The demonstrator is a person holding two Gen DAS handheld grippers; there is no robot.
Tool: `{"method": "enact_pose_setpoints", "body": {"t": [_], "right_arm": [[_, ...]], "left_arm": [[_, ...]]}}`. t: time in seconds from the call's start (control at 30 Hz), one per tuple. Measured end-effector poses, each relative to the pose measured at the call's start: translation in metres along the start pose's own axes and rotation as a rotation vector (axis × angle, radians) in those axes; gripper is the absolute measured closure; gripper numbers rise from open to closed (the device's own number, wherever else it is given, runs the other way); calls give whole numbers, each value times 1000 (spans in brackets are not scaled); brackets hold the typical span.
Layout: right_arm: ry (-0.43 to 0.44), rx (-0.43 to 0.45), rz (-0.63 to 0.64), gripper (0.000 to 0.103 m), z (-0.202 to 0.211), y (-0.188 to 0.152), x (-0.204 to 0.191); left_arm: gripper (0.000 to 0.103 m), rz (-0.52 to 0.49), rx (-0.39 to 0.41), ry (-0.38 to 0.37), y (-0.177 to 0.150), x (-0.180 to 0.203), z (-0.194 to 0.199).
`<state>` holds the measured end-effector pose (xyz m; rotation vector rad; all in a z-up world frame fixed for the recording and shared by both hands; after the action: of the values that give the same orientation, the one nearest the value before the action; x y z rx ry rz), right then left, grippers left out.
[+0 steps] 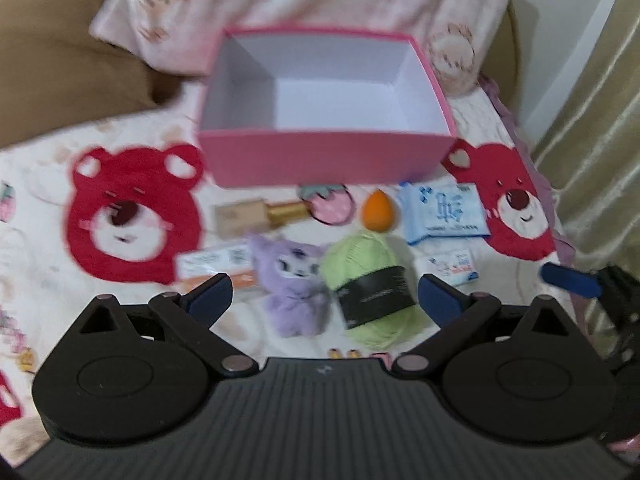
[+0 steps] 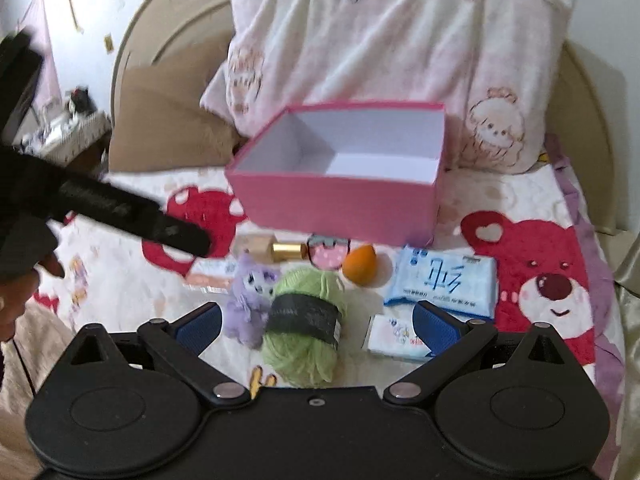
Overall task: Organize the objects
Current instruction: 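Move the left gripper to the green yarn ball and close on it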
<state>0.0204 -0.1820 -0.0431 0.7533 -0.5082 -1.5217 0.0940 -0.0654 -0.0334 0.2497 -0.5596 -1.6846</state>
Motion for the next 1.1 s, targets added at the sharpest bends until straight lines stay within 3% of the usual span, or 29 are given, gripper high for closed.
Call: {"method": "enact_pose_setpoints", "body": {"t": [0.17,0.3,0.47,0.63,0.7,0.77,0.83,0.9,1.0,1.1], "right_arm": [[29,-37,67,0,-24,-9,-9],[109,-71,27,1,-39,-13,-14],[76,-100,60,1,-66,-19,-17],[102,-136,74,3,-89,-27,-22],[97,-138,99,3,-97,-30,-26],[93,-146,109,4,-105,-32,-27],[82,-153,118,5,-114,-34,-27],[50,-156,118,6,-121,-37,-27],[45,-169,61,10,-128,-41,-19],[50,-199,8,22,-135,-48,-12]], "left_arm": [[8,18,-35,-88,-10,4,-43],[8,38,-33,-133,-19,-1,-65],[8,128,-35,-191,-25,-14,-85],[8,194,-72,-232,-34,-21,-103],[12,204,-64,-232,-37,-22,-109],[36,192,-63,-265,-40,-20,-114],[43,202,-77,-325,-42,-18,-119],[45,216,-73,-338,-42,-18,-121],[45,188,-48,-294,-42,-16,-119],[45,194,-58,-305,-44,-16,-119]]}}
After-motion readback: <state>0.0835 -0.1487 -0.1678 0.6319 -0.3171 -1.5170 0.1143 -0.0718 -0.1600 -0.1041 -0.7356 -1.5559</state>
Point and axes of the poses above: each gripper's, at about its wrist camera, not at the fingertips, and z roughly against the way its jaws point, x to its right, y to its top, the point moved 4 cm from there along -z, roughly the way its jaws point, and after that the axes turned 1 degree about -z, right-handed, at the moved point
